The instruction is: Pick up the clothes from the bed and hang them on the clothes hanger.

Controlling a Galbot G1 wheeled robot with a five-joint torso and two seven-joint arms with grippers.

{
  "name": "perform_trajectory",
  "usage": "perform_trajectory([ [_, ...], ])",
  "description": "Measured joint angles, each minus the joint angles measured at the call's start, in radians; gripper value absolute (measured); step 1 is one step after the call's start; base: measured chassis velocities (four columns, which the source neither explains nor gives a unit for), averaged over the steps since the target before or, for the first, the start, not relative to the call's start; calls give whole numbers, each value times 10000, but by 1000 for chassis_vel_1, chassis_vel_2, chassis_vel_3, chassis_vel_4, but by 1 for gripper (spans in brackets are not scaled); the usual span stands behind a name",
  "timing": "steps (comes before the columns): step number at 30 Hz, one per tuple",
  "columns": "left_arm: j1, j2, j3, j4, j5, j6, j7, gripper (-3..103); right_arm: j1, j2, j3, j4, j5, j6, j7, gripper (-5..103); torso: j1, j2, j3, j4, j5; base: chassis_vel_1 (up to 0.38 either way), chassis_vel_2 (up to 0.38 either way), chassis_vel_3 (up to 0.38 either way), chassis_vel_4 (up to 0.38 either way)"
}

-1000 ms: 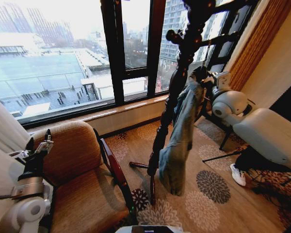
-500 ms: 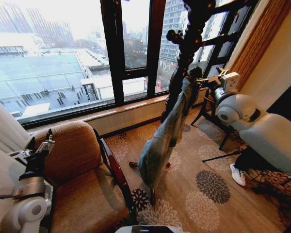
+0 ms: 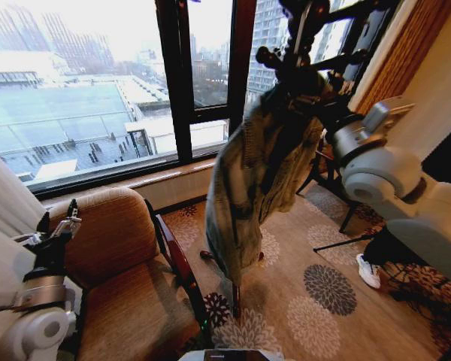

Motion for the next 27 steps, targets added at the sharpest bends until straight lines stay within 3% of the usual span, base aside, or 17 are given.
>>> perform_trajectory([
  [19, 25, 179, -267, -62, -213, 87, -23, 100, 78, 203, -126, -423, -213, -114, -11, 100, 2, -1, 2, 0, 7, 0, 0, 0, 0],
  [27, -95, 4, 119, 199, 58, 30, -6, 100, -98, 107, 4, 61, -197, 44, -5, 100, 1, 0, 2, 0, 1, 0, 0, 0, 0],
])
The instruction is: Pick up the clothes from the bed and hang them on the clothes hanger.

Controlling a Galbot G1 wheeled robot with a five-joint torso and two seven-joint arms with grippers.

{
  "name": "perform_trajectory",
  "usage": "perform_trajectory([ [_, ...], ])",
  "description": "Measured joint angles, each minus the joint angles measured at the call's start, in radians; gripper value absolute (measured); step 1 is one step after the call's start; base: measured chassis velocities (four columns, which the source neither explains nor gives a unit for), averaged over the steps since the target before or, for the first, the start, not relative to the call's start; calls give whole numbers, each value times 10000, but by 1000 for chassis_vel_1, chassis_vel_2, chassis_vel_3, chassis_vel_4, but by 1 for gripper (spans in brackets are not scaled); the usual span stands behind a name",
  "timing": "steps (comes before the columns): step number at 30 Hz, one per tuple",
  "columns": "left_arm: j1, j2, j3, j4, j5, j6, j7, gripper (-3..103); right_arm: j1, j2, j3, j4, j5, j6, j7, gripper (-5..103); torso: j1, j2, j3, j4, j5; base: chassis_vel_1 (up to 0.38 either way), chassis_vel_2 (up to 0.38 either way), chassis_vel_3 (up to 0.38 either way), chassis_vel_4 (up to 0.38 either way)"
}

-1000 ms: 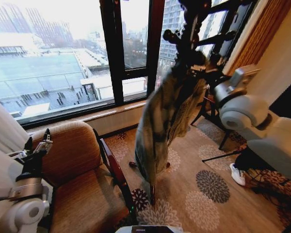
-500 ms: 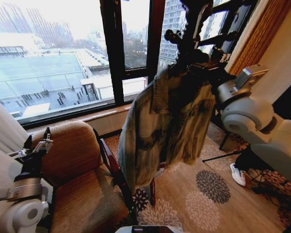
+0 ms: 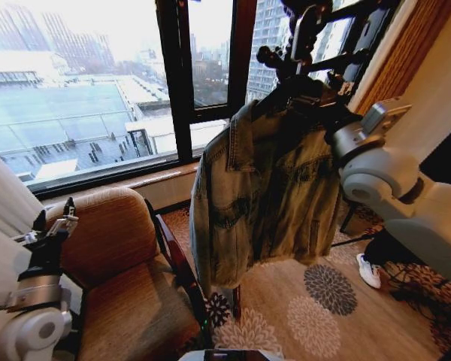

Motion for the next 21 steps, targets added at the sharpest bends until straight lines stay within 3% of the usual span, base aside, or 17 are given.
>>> perform_trajectory([
  [11, -94, -62, 166, 176, 110, -35, 19, 100, -136, -104, 50, 579, 101, 13, 186, 100, 0, 0, 0, 2, 0, 0, 0, 0, 0],
  [21, -60, 22, 73, 190, 96, -50, 26, 100, -1423, -110, 1253, 851, 123, 484, 100, 100, 1, 0, 0, 2, 2, 0, 0, 0, 0],
])
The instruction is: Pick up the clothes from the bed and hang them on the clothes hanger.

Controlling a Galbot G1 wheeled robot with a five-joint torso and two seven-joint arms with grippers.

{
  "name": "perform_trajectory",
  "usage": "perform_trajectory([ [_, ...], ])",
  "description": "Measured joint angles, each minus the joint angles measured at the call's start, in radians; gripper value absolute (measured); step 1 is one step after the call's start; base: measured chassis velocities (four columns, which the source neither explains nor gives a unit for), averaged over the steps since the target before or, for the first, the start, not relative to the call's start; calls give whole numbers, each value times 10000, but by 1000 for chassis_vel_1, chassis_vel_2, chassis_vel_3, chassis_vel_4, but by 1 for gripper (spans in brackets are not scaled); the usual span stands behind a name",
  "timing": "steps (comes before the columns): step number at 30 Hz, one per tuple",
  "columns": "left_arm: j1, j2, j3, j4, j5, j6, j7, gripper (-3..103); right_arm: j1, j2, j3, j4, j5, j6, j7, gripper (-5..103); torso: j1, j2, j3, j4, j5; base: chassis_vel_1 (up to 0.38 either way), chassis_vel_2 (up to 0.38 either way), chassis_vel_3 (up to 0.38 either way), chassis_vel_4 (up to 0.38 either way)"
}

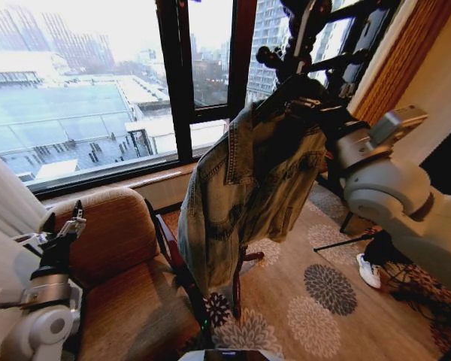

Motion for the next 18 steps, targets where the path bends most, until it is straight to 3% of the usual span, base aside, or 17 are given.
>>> perform_trajectory([
  [10, 141, -129, -118, -235, 35, -1, -1, 100, -1341, -62, 1114, 266, -13, 318, -25, 100, 0, 0, 0, -1, 1, 0, 0, 0, 0],
  [18, 258, -227, -178, -326, 89, -28, 0, 100, -2907, -32, 2869, 532, -37, 425, -24, 100, 0, 0, 0, -1, 1, 0, 0, 0, 0],
])
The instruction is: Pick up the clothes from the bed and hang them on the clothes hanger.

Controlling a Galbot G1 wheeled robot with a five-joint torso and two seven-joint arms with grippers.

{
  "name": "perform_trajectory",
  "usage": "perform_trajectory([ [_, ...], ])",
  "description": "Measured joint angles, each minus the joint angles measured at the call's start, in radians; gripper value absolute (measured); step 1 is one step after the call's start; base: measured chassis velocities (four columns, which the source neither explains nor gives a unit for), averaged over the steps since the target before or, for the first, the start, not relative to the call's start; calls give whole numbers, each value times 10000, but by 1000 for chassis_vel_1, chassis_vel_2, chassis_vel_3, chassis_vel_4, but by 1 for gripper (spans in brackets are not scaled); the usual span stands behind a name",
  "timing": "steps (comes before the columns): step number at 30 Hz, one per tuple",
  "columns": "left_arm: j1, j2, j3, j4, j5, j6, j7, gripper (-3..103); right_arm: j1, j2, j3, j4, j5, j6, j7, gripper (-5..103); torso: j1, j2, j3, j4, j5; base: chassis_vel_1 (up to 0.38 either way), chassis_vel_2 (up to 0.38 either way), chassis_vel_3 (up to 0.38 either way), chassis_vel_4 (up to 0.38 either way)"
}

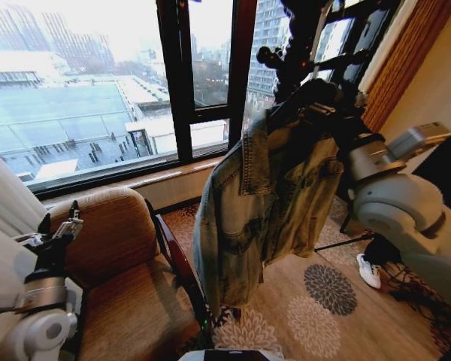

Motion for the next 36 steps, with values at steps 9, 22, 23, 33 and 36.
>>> perform_trajectory([
  [9, 39, -116, 121, -122, 130, -11, 7, 100, -1921, 105, 1830, 334, -75, -131, 2, 100, -1, 0, 0, -1, 1, 0, 0, 0, 0],
  [22, 196, -227, -8, -235, 159, -128, 11, 100, -2243, 180, 2007, 199, -123, -179, -3, 57, -1, 0, 1, 0, -1, 0, 0, 0, 0],
  [23, 196, -227, -8, -235, 159, -128, 11, 100, -2243, 180, 2007, 199, -123, -179, -3, 57, -1, 0, 1, 0, -1, 0, 0, 0, 0],
  [33, 162, -279, 63, -170, 163, -153, 17, 100, -2793, 24, 2506, 343, -140, -923, 903, 33, 0, 0, 0, -1, 0, 0, 0, 0, 0],
  [36, 124, -312, 167, -131, 217, -159, 20, 100, -2951, -31, 2699, 438, -107, -1220, 1335, 30, 0, 0, 0, 0, 1, 0, 0, 0, 0],
])
